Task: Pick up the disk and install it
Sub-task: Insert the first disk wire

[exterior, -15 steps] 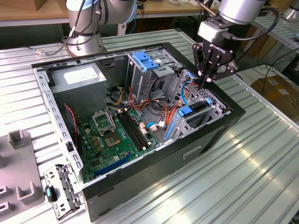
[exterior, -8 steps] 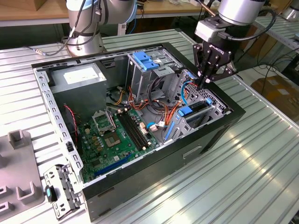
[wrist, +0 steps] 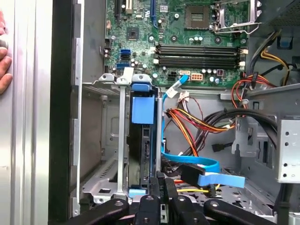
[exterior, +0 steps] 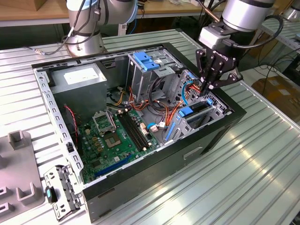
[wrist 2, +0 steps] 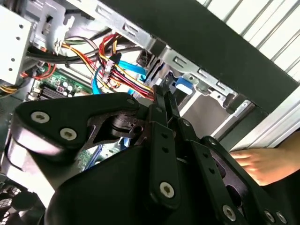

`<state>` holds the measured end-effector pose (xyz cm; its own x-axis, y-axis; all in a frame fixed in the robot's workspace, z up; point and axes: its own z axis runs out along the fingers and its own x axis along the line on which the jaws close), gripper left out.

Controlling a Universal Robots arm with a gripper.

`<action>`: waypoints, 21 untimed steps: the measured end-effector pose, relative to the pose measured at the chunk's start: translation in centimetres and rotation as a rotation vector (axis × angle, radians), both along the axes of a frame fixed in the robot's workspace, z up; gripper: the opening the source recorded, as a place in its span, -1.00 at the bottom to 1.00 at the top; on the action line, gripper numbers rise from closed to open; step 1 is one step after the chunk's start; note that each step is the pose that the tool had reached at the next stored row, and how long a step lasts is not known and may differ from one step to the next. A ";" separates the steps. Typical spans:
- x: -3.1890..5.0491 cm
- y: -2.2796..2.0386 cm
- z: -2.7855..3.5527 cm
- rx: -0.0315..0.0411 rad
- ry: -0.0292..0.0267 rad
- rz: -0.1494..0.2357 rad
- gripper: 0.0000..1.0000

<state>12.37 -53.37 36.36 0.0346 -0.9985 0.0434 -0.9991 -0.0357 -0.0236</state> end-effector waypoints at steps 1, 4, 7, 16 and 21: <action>-0.13 -0.22 -0.11 0.0007 0.0000 0.006 -0.67; -0.35 -0.60 -0.45 0.0040 -0.0017 0.022 -0.67; -0.44 -0.60 -0.63 0.0055 -0.0068 0.019 -0.67; -0.74 -1.01 -1.07 0.0076 -0.0096 0.005 -0.67; -0.84 -1.19 -1.61 0.0073 -0.0096 -0.001 -0.67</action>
